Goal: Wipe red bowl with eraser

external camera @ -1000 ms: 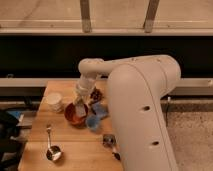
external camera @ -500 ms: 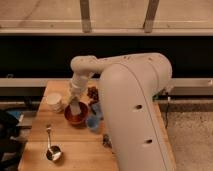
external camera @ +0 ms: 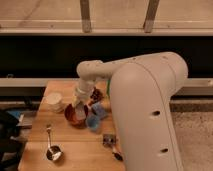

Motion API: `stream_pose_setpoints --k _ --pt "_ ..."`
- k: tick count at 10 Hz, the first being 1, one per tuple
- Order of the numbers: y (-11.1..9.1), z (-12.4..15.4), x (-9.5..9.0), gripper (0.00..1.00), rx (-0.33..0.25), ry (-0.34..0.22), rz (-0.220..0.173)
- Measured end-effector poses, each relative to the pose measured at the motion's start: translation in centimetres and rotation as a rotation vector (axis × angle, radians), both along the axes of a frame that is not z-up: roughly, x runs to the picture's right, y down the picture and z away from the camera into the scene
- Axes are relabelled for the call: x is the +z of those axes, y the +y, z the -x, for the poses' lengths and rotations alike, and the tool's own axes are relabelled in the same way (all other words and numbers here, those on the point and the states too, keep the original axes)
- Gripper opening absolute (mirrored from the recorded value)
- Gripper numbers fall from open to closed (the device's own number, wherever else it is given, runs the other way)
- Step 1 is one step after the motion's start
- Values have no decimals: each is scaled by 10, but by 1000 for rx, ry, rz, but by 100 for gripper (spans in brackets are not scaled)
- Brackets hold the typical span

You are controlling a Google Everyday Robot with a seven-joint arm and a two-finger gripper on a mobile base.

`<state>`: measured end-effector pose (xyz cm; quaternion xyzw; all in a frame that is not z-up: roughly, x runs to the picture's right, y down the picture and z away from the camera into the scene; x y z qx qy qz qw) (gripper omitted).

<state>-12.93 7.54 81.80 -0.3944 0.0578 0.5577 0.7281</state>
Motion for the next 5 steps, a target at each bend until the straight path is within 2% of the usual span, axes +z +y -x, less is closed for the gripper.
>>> stream_pose_setpoints --k 2,5 --pt "-15 -10 11 0 18 17 -12" --pt "-31 17 14 0 -17 -26 -40"
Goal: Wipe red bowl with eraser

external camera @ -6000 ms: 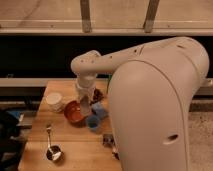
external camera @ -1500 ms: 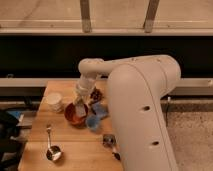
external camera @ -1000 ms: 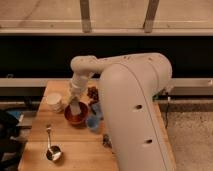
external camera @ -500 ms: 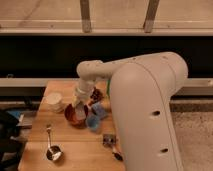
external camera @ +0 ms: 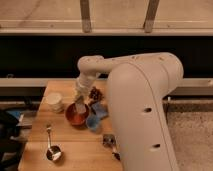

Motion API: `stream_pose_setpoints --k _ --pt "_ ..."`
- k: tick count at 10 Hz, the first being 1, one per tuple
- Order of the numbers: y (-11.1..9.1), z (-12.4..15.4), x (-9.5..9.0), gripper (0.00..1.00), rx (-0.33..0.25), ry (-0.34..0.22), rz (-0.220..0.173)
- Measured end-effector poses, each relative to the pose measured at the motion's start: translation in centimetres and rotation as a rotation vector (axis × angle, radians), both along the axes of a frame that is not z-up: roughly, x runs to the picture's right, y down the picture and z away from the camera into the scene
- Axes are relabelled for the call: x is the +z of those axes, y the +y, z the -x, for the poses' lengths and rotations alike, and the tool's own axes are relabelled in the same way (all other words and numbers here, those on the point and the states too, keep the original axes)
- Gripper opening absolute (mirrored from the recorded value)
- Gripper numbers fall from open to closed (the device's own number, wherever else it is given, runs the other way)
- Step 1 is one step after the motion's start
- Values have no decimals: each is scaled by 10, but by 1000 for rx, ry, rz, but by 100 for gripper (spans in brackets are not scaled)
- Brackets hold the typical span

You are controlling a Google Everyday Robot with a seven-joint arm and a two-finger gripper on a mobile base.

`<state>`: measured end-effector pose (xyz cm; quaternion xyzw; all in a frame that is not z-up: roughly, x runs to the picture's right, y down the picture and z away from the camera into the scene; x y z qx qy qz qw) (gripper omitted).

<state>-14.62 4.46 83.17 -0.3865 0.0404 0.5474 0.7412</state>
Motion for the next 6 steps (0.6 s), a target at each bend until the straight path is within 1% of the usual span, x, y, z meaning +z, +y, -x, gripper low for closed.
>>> stream_pose_setpoints --k 1,2,3,4,6 --pt "4 8 -4 0 -15 -13 -1" --pt "14 14 -12 0 -30 -27 -2" --pt "24 16 -19 0 -35 -31 6" --pt "34 11 -24 0 -27 -28 20" --pt "37 6 -26 0 -17 -23 26"
